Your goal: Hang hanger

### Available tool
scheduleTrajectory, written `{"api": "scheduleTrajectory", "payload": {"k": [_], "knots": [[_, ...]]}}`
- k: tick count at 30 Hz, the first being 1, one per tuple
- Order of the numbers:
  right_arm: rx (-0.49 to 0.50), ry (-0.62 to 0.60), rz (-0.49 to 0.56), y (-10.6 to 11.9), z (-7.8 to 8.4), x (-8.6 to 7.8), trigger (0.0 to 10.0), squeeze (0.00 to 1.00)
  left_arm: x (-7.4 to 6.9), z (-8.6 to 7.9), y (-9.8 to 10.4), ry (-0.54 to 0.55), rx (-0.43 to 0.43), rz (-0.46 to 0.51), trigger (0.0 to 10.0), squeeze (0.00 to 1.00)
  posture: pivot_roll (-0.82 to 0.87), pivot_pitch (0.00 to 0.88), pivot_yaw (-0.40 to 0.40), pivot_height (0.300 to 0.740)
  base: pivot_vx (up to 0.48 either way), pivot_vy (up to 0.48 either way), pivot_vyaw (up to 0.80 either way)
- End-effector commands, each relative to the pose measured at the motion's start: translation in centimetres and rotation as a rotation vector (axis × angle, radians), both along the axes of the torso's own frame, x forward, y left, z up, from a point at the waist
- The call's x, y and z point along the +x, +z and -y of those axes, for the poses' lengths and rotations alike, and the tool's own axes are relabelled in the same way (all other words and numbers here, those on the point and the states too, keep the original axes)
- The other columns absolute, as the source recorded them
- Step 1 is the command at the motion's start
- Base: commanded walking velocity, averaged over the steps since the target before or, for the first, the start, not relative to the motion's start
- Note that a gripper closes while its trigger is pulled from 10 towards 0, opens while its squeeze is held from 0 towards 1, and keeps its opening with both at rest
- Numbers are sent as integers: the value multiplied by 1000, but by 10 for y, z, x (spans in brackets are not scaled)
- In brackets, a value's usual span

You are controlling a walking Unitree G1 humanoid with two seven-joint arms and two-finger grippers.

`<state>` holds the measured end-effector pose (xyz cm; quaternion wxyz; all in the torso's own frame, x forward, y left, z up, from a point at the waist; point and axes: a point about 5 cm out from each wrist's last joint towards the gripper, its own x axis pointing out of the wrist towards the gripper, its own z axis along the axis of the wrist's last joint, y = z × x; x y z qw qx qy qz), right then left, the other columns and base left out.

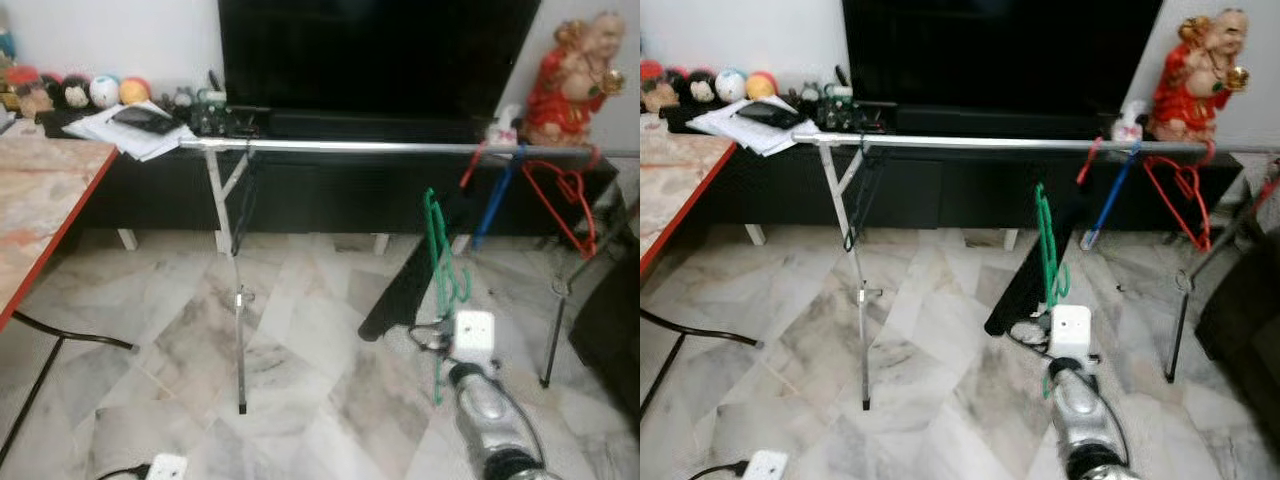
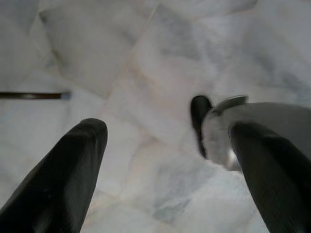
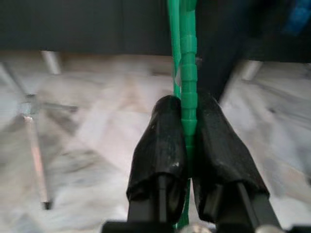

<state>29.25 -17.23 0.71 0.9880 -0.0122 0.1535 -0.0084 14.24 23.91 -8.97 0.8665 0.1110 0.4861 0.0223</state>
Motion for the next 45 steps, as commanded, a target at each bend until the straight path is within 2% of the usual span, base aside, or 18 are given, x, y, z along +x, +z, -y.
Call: {"api": "scheduleTrajectory", "payload": {"k": [1, 15, 21, 24, 26, 34, 45], "knots": [[-19, -20, -2, 1, 11, 0, 10000, 0, -2, 6, -2, -15, -10, -17, 10000, 0, -10, 0, -78, 740, 334, 0, 800], [-6, -59, -38, -3, 16, -2, 10000, 0, -4, 7, -4, -16, -21, -30, 10000, 0, -13, 0, -81, 740, 323, 0, 114], [-31, -113, -193, -19, 20, -12, 10000, 0, -5, 7, -4, -15, -20, -32, 10000, 0, -12, 0, -80, 740, 322, 0, 0], [-2, -136, -272, -28, 21, -19, 10000, 0, -5, 6, -4, -11, -17, -32, 10000, 0, -3, 0, -82, 740, 321, 0, 0], [0, -139, -277, -29, 21, -20, 10000, 0, -5, 6, -4, -12, -17, -32, 10000, 0, -3, 0, -82, 740, 326, 0, 0], [7, -134, -185, -16, 19, -9, 10000, 0, -7, 4, -4, -19, -13, -35, 10000, 0, -5, 0, -79, 740, 316, 0, 0], [9, -112, -116, -8, 17, -2, 10000, 0, -8, 3, -4, -24, -9, -41, 10000, 0, 0, 0, -79, 740, 311, 0, 0]]}}
